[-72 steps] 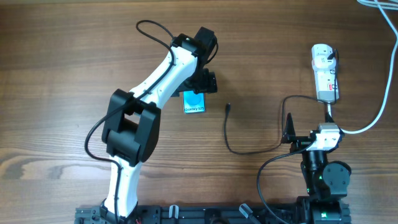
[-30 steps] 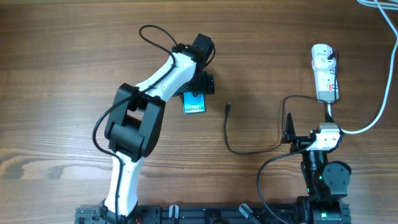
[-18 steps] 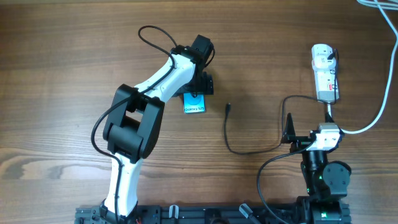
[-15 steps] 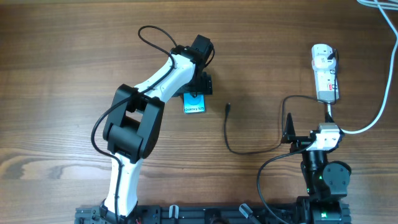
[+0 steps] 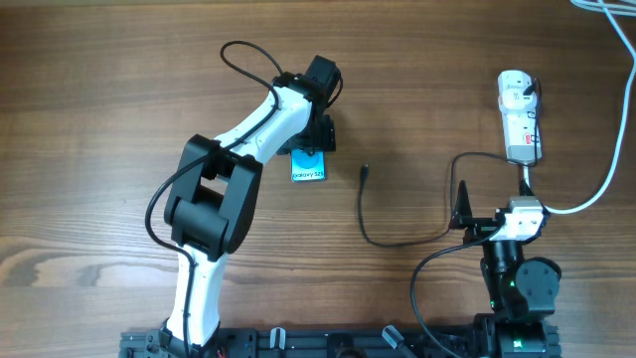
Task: Plug charger to phone and switch on socket
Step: 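Lower the left gripper and grasp the phone's top edge, then lift the phone with the left gripper and raise it upright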
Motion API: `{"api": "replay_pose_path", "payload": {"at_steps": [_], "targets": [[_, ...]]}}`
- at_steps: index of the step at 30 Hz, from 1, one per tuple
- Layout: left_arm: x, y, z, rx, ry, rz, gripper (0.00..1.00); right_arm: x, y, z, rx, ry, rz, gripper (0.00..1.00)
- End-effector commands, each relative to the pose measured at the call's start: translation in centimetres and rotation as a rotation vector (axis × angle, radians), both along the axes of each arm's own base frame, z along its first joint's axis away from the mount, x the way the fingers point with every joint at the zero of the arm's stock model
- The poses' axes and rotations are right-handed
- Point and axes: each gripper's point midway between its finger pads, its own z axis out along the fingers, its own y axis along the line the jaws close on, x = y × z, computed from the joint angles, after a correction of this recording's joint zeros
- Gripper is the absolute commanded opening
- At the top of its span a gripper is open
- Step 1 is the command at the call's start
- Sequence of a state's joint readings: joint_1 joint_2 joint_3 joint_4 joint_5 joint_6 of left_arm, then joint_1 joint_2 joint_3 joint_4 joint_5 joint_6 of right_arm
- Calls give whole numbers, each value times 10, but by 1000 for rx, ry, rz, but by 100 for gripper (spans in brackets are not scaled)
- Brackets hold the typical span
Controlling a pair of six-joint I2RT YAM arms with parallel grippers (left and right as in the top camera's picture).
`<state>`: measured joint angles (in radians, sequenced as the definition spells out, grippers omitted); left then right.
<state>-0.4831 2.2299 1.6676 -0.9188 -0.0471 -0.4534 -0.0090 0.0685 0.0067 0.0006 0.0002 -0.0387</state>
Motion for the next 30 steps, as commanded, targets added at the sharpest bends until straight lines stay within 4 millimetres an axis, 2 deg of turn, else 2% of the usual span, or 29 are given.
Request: {"api": "replay_pose_path", "payload": {"at_steps": [1,10,16,18,24,26,30], "targets": [[-16,5,-1,-11,46,3,72,0,3,1,14,-4,14,100],[-27,-42,87,-344,8,-43,72,0,3,1,14,-4,14,100],[-41,-62,167,-716,40,-74,73,0,3,1,14,-4,15,100],[-43,-60,196,-875,87,-27,74,0,3,1,14,-4,14,100],[-40,-36,247,-1194,250,114,76,0,3,1,14,-4,14,100],[-43,-31,269,-1320,316,119,76,0,3,1,14,-4,15,100],[-46,-19,297,-1473,417,138,76,0,3,1,14,-4,14,100]]}}
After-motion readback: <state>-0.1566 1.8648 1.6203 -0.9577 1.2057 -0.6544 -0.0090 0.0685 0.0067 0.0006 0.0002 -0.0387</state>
